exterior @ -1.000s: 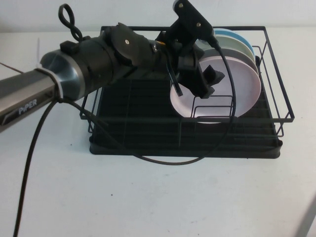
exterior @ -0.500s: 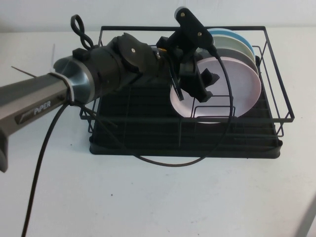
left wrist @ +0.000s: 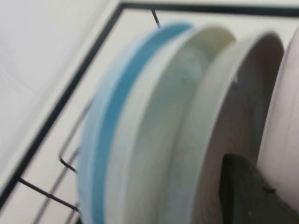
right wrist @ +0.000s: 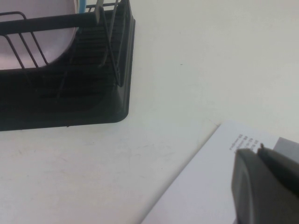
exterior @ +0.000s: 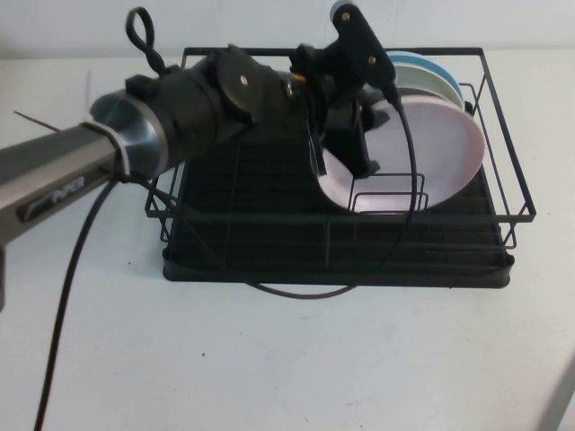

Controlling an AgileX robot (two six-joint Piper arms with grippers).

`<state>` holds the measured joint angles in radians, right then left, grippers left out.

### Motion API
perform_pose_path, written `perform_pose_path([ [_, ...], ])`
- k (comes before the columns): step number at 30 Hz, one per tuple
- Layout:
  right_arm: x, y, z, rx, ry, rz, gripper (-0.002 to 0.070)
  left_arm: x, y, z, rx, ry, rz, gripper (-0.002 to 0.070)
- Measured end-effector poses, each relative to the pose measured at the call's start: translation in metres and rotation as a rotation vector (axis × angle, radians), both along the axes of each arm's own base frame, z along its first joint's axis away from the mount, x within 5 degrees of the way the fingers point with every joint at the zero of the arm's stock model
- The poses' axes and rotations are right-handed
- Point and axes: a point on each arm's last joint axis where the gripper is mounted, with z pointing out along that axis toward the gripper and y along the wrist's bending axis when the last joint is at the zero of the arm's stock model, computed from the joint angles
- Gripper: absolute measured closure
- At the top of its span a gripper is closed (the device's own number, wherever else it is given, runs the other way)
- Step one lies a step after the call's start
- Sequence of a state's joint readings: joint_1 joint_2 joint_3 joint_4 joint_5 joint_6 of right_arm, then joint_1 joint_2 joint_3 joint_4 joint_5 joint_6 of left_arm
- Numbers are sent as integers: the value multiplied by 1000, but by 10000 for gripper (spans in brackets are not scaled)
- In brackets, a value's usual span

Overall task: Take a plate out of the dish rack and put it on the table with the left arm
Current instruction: Grasp the plate from the shelf, then place the plate from the table

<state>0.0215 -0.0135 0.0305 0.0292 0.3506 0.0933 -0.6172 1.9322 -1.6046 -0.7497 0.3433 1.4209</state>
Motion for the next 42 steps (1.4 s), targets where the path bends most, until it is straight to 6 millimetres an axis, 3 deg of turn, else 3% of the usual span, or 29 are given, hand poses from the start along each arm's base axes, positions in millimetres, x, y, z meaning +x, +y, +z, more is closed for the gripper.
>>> perform_pose_path([
  [4,0,0,0,0,0,0,697,-9,4,41,-66,-44,-9,601],
  [9,0,0,0,0,0,0,696,-41,23,128,-264,-85,2,608],
  [12,0,0,0,0,0,0,696,-68,42,164,-442,113,37,608],
  [15,0,0,0,0,0,0,696,-90,60,171,-455,399,39,608],
  [18,0,0,0,0,0,0,696,-97,68,140,-314,621,36,608],
  [24,0,0,0,0,0,0,696,-110,73,30,-83,972,80,608],
  [27,0,0,0,0,0,0,696,-120,78,-19,-85,1053,131,608],
  [31,0,0,0,0,0,0,696,-120,91,-73,-152,1024,345,608],
  [34,0,0,0,0,0,0,696,-113,96,-96,-204,1041,468,608],
  [38,0,0,0,0,0,0,697,-104,94,-111,-258,1085,544,608],
  [42,0,0,0,0,0,0,696,-98,94,-122,-242,1062,565,531],
])
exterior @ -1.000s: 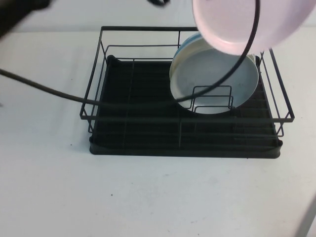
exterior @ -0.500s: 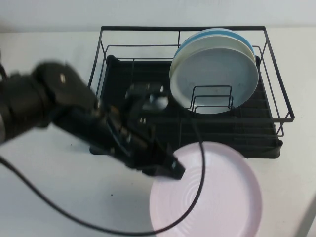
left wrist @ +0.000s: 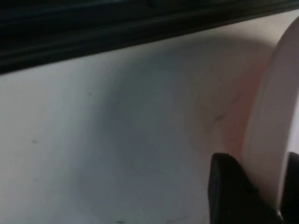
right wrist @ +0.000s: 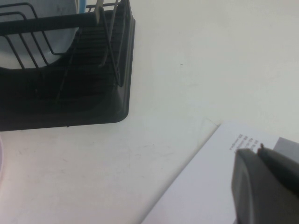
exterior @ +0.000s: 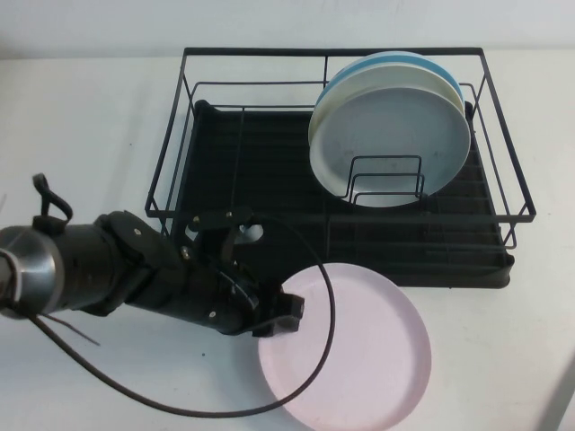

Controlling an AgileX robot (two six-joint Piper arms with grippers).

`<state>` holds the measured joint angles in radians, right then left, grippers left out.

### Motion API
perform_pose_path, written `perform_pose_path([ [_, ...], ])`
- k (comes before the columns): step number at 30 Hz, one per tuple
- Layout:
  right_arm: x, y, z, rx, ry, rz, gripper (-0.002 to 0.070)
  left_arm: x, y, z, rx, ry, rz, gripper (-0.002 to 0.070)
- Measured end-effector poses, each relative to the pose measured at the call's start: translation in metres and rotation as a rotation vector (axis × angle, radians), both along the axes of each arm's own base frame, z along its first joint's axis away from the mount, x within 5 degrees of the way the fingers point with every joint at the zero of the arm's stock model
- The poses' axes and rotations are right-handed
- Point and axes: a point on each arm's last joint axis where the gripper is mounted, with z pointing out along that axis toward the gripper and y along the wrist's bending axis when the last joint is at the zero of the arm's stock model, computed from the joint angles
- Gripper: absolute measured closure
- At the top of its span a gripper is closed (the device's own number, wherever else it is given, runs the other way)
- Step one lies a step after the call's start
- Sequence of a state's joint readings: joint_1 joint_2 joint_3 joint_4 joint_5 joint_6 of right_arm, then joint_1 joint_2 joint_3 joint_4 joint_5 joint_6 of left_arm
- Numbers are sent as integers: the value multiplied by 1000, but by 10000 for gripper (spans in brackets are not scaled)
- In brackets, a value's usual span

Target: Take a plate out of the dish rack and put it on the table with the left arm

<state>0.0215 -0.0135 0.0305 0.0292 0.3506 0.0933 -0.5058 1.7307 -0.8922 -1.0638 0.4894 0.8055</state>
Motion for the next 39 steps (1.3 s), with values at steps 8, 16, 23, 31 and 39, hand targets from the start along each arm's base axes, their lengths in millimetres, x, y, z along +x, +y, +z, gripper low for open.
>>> perform_pose_path([
  [8,0,0,0,0,0,0,697,2,8,-3,110,-108,-78,231],
  [16,0,0,0,0,0,0,696,1,46,69,94,-349,-21,266],
  [23,0,0,0,0,0,0,696,-44,76,131,141,-602,-72,625],
  [31,0,0,0,0,0,0,697,-113,106,117,182,-674,-95,673],
  [39,0,0,0,0,0,0,696,-145,119,98,184,-684,-107,675],
])
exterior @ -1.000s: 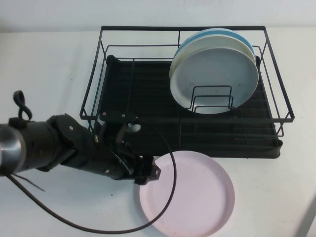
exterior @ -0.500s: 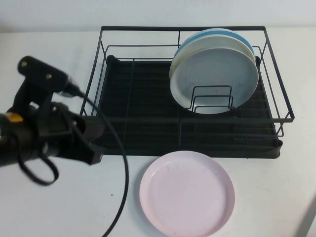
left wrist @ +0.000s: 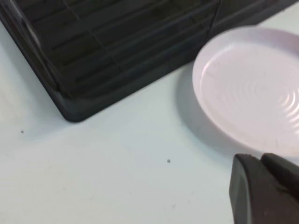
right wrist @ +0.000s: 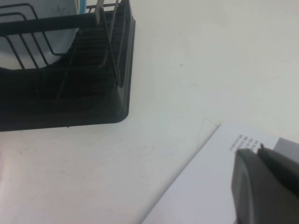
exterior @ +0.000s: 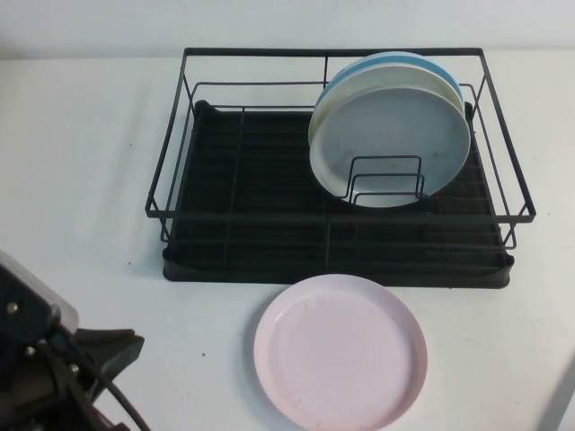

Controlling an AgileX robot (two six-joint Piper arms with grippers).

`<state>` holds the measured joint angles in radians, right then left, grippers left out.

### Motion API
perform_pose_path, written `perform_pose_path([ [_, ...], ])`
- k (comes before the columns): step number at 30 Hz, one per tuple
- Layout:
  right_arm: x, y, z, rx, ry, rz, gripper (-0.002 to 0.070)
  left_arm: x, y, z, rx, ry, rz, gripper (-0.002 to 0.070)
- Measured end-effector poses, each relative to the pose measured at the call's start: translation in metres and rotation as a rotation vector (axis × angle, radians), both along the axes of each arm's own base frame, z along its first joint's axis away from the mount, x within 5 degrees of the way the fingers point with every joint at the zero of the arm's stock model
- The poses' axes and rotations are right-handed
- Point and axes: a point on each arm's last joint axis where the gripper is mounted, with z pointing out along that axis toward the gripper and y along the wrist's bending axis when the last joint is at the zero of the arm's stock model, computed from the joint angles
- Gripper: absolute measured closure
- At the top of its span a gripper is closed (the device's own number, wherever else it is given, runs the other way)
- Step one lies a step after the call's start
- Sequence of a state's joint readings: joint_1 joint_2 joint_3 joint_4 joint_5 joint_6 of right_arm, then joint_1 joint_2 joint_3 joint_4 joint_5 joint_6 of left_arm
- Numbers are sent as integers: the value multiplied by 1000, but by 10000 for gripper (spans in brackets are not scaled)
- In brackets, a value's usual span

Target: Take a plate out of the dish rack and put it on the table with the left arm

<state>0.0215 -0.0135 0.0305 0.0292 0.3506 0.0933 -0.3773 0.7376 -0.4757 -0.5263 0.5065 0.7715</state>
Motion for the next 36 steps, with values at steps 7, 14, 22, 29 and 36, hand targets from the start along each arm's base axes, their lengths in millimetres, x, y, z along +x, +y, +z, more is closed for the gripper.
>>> perform_pose_path([
  [7,0,0,0,0,0,0,696,-1,5,-7,124,-7,-35,675],
  [14,0,0,0,2,0,0,696,-7,15,-12,99,79,112,675],
  [22,0,0,0,2,0,0,696,-44,42,-25,-56,-114,308,675],
  [29,0,0,0,2,0,0,696,-68,57,-66,-111,-263,362,675],
  [36,0,0,0,2,0,0,696,-68,61,-87,-196,-357,470,675],
])
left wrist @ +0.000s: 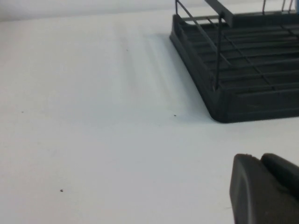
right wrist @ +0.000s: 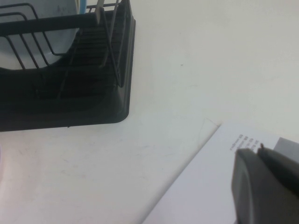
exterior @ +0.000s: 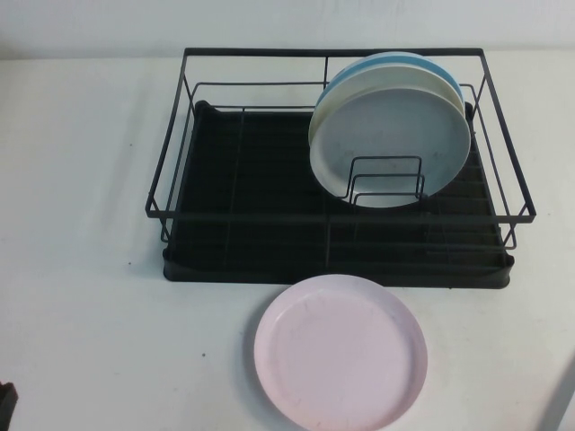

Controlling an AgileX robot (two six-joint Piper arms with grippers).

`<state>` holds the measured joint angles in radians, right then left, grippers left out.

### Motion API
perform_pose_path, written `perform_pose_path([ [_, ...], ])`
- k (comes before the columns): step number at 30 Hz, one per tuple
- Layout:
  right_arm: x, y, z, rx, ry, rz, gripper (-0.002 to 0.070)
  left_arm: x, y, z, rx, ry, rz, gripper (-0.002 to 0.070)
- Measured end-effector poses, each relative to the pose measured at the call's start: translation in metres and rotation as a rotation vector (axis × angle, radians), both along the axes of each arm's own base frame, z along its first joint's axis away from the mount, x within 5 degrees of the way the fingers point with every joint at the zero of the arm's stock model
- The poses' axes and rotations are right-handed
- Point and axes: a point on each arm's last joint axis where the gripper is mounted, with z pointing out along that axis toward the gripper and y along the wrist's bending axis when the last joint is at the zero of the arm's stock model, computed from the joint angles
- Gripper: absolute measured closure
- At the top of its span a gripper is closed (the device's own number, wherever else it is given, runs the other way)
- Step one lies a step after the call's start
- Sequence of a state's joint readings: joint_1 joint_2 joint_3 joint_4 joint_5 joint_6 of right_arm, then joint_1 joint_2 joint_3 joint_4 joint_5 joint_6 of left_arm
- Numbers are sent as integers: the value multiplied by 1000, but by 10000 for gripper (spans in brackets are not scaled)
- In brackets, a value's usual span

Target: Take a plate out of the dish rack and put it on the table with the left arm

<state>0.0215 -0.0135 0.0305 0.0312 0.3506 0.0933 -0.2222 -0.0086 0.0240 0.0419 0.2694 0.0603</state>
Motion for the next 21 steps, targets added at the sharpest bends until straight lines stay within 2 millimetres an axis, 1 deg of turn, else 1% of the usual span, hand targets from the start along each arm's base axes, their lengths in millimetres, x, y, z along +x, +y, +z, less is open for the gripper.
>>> perform_pose_path([
  [3,0,0,0,0,0,0,696,0,2,-1,-38,23,45,675],
  [6,0,0,0,0,0,0,697,-1,2,-6,-28,77,55,675],
  [21,0,0,0,0,0,0,696,-1,3,-7,-8,77,57,676],
])
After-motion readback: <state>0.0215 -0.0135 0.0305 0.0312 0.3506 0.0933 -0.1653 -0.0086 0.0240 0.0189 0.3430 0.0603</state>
